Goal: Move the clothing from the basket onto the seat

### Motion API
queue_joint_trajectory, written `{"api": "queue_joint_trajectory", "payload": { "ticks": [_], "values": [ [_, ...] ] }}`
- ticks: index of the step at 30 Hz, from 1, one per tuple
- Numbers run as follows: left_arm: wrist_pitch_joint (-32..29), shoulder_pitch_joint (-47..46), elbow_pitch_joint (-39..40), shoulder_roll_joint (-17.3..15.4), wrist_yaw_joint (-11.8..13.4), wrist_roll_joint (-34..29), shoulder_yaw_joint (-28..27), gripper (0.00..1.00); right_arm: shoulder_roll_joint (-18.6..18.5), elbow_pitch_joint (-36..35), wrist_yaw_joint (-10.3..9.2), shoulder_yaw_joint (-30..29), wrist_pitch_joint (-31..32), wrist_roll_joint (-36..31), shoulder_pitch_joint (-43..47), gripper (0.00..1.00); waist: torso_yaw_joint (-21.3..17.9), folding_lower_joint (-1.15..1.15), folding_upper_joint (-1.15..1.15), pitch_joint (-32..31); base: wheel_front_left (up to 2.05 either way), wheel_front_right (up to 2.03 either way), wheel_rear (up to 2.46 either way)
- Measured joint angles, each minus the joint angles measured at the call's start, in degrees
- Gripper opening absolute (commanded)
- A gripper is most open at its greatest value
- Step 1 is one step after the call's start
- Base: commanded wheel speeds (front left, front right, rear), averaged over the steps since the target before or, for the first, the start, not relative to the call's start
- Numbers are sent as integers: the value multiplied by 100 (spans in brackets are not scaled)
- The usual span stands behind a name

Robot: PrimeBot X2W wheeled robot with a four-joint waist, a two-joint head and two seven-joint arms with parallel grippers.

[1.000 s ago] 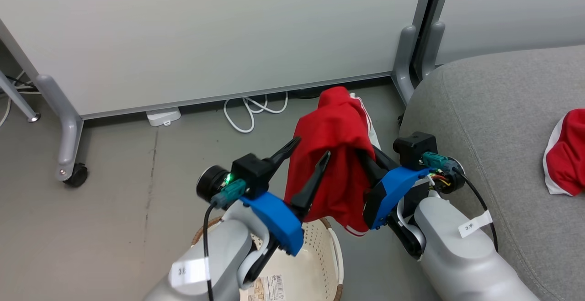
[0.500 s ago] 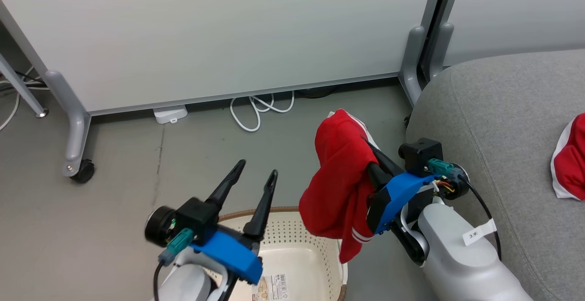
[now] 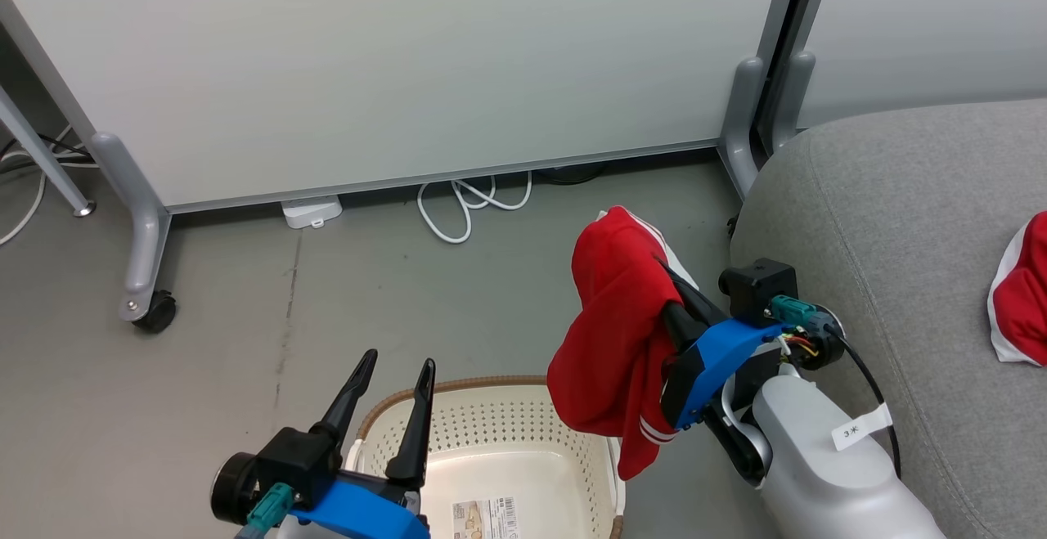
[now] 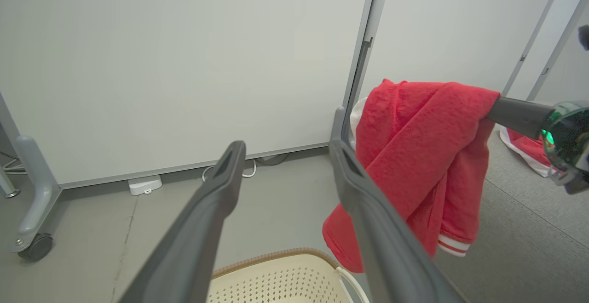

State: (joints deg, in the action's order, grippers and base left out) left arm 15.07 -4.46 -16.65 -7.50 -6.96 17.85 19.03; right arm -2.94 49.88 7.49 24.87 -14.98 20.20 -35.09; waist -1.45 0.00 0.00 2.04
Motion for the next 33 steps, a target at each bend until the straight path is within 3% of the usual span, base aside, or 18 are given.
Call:
{"api": "queue_joint_trajectory", "payload": {
  "ticks": [16,33],
  "values": [
    [0,82,19,74,-42,-118,-78,100,0,-73,0,-1,0,13,30,0,-177,0,0,4,0,0,0],
    [0,-139,37,-86,-43,-16,12,100,1,-241,0,-11,-1,-5,3,0,-1504,0,0,131,0,0,0]
  ]
}}
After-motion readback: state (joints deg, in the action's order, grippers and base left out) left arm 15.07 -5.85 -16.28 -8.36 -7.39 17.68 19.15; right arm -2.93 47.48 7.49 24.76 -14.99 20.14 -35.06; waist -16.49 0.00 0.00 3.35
